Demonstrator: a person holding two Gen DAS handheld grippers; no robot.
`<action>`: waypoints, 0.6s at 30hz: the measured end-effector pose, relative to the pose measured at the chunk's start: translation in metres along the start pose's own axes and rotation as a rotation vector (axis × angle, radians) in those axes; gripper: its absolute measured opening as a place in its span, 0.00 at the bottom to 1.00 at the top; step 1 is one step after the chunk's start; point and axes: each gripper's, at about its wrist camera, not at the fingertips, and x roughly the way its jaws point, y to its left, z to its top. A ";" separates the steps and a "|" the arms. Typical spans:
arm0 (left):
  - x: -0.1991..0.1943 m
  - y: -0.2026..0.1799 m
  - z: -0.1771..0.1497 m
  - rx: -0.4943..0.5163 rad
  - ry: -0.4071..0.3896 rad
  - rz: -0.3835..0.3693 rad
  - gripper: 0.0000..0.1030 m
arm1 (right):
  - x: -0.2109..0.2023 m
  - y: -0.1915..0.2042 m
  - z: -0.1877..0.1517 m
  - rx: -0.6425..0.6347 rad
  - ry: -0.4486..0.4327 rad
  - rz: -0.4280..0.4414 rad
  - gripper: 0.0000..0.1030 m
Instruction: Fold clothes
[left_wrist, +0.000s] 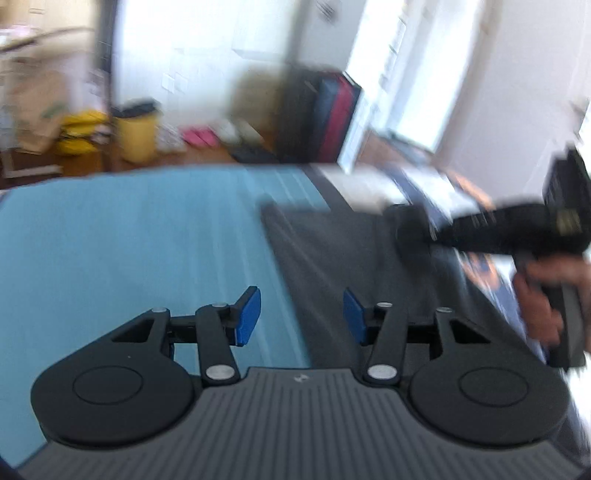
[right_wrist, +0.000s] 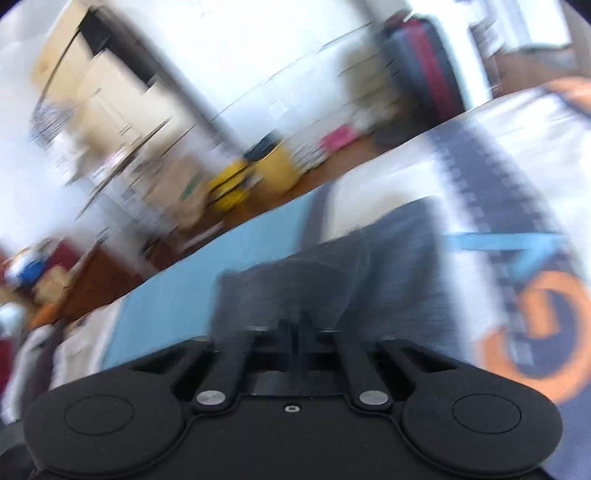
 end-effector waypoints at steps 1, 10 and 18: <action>-0.002 0.001 0.003 -0.016 -0.023 -0.005 0.46 | 0.003 0.009 0.004 -0.035 -0.010 0.005 0.06; 0.017 0.009 -0.003 -0.049 0.076 -0.032 0.48 | 0.068 0.055 0.044 -0.094 0.078 -0.082 0.06; 0.028 0.007 -0.020 -0.030 0.138 -0.027 0.48 | 0.098 0.065 0.018 -0.152 0.124 -0.121 0.07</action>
